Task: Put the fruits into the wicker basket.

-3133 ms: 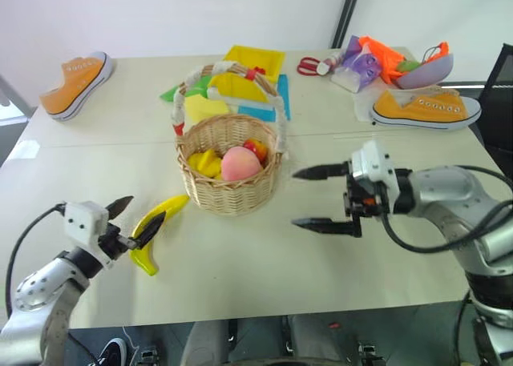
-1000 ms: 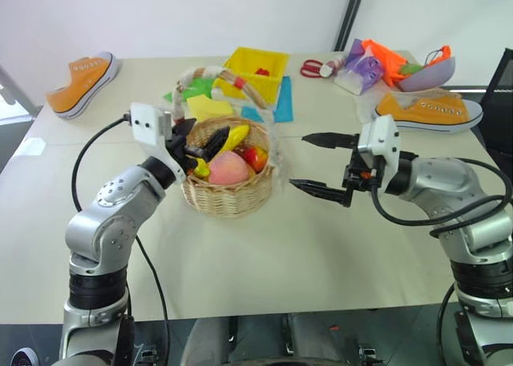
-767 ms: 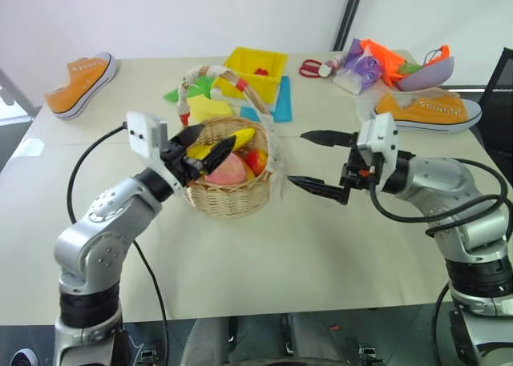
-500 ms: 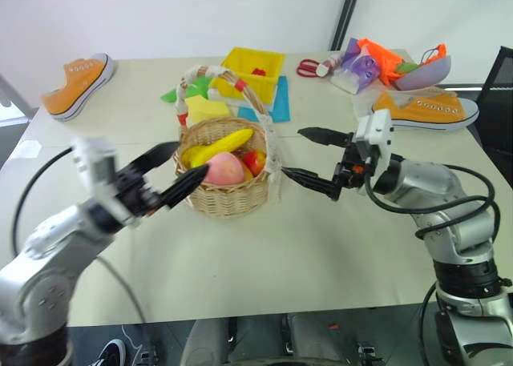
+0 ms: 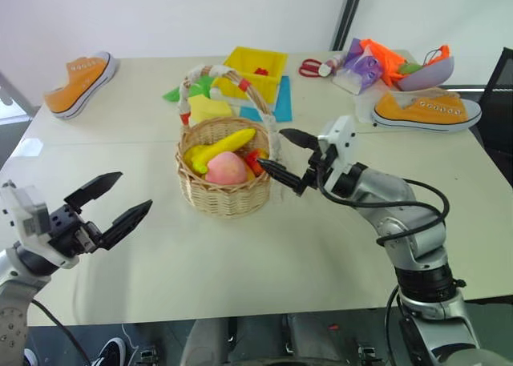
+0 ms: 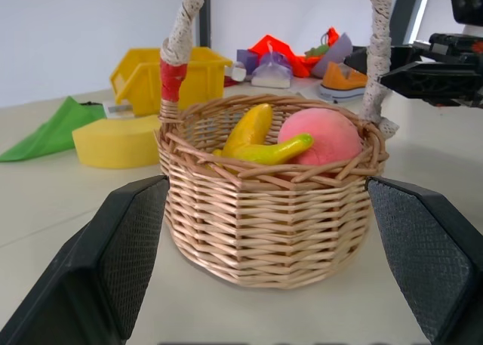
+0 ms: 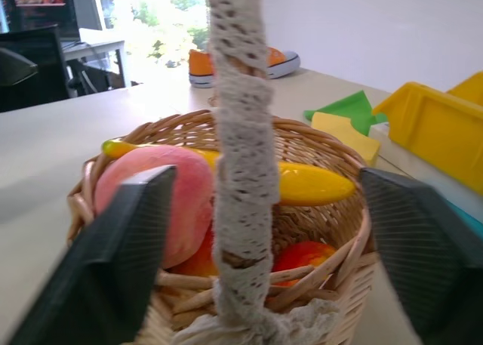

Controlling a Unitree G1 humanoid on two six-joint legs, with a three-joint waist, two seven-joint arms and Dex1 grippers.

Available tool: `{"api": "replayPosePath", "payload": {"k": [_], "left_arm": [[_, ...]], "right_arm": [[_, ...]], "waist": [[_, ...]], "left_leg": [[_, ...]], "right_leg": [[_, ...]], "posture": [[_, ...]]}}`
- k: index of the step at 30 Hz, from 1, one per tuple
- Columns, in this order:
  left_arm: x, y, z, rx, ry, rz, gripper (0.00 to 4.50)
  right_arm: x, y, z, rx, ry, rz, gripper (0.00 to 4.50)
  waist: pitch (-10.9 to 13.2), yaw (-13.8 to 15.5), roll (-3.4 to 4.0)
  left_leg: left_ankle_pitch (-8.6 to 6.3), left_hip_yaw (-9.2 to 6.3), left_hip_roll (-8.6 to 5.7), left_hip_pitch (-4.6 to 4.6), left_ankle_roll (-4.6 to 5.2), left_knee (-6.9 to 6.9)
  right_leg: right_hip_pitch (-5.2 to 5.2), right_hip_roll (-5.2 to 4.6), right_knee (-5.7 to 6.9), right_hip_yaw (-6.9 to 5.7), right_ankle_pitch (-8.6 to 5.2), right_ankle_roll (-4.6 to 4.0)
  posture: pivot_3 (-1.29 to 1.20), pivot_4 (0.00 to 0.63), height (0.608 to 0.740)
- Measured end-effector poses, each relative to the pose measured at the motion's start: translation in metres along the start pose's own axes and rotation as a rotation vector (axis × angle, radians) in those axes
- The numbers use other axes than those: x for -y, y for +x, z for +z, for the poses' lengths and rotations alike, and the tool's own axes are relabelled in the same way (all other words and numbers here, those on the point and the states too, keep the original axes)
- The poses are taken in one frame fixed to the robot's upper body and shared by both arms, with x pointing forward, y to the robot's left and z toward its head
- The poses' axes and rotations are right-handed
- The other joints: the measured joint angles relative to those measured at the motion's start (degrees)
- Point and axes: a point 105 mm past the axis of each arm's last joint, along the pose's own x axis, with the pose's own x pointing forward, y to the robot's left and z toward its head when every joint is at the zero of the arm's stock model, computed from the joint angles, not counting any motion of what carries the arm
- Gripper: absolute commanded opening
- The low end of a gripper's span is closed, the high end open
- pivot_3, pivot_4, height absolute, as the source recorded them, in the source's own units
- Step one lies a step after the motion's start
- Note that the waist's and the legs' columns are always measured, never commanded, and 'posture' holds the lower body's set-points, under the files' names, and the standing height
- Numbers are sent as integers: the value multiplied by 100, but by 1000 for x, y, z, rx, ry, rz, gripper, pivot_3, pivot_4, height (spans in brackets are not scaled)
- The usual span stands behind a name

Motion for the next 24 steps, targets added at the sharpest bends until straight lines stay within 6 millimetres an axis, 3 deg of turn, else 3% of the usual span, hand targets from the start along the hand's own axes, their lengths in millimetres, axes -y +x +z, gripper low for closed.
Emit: {"api": "replayPosePath", "payload": {"k": [5,10,15,20,24], "left_arm": [[2,4,-3,1,-4,-10,4500],[4,10,-2,20,-11,-27,4500],[10,18,-7,24,-46,-55,4500],[23,41,-13,46,-104,-126,4500],[51,59,-34,-35,-132,-279,4500]], "right_arm": [[-1,1,0,4,7,2,63],[9,-2,0,8,3,-26,23],[48,-25,7,-6,-32,-141,23],[91,-73,23,-15,-83,-280,23],[115,-121,35,-20,-127,-399,23]], "waist": [[0,-5,0],[0,-9,0],[0,30,0],[2,39,3],[2,27,4]], "left_leg": [[2,1,0,-1,-1,-10],[3,2,0,0,-1,-9],[3,3,-1,-1,-1,-5],[4,3,-1,-3,1,-6],[4,4,0,-2,2,-6]], "right_leg": [[-3,0,0,-1,1,2],[-2,0,0,-1,1,2],[7,0,-3,-2,2,3],[22,0,-3,-3,2,5],[26,3,-3,-4,2,6]], "posture": [[0,150,740],[0,150,740],[0,150,740],[0,150,740],[0,150,740]]}}
